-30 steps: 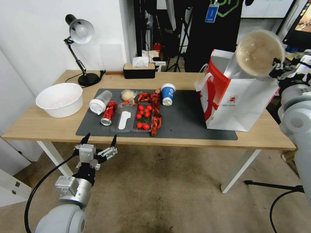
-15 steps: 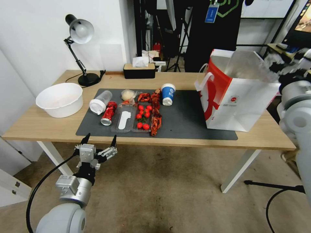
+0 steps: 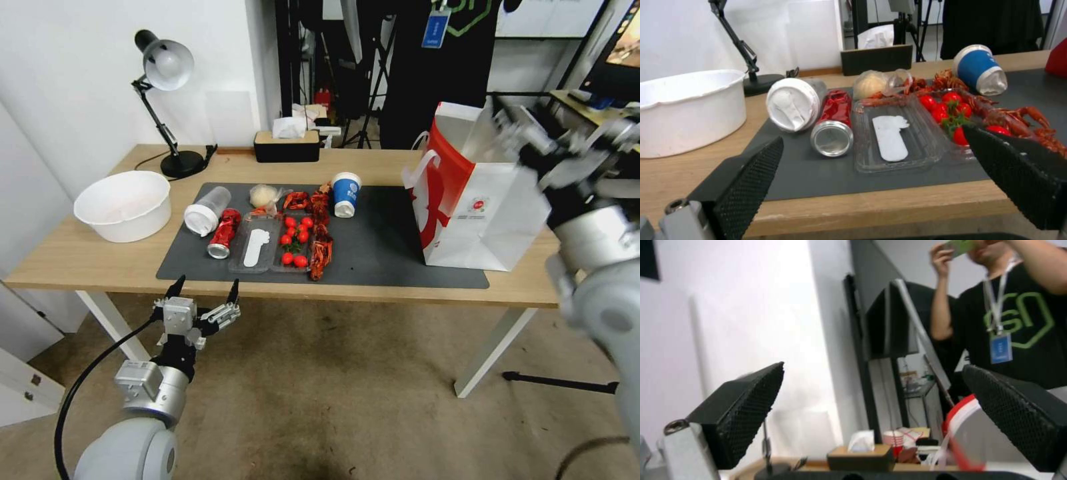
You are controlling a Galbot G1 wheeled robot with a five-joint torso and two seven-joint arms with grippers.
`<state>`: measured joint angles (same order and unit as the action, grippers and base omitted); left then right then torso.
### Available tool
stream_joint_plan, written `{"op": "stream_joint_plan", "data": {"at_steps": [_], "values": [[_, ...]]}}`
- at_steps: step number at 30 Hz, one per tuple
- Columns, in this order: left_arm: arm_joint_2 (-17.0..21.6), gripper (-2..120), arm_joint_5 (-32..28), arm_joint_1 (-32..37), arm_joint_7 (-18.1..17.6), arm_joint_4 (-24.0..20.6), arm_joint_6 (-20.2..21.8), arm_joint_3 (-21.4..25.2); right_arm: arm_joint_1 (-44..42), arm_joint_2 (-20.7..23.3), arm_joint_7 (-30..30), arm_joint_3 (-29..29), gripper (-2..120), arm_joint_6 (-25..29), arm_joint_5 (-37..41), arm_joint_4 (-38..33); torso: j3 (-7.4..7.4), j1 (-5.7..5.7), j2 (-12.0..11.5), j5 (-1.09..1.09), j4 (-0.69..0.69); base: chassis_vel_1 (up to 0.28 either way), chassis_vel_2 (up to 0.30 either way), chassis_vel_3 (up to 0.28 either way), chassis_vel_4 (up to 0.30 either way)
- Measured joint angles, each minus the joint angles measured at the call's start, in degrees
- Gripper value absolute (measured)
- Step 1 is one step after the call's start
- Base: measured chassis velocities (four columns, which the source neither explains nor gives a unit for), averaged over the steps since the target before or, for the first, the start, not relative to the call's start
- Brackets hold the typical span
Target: Pick up the trash from the table and place it into the takeout bag.
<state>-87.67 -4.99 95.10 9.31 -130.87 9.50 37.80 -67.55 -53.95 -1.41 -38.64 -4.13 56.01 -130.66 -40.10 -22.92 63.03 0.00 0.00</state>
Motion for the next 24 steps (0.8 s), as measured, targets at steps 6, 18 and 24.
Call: {"op": "stream_joint_plan", "data": {"at_steps": [6,18,24], "values": [[0.27,100,-0.12,0.03,-0.05,0.09,-0.03,0.06,-5.5,-1.15,4.22,1.02,100,3.38,-5.9,-0.87,0.0,0.0,0.0,0.0,0.0,0.0,0.0,0.0,0.0],[2.39,100,-1.61,-0.27,-0.15,0.43,-0.39,-0.07,-21.92,-6.6,3.34,3.53,100,9.71,-24.47,1.72,0.0,0.0,0.0,0.0,-0.01,0.0,0.0,0.0,0.0],[3.14,100,-1.67,-0.17,-0.13,0.43,-1.39,-0.35,-25.96,-10.38,0.59,6.51,100,11.42,-28.19,3.4,-0.01,0.0,0.0,-0.01,0.01,0.0,0.0,0.0,0.0]]}}
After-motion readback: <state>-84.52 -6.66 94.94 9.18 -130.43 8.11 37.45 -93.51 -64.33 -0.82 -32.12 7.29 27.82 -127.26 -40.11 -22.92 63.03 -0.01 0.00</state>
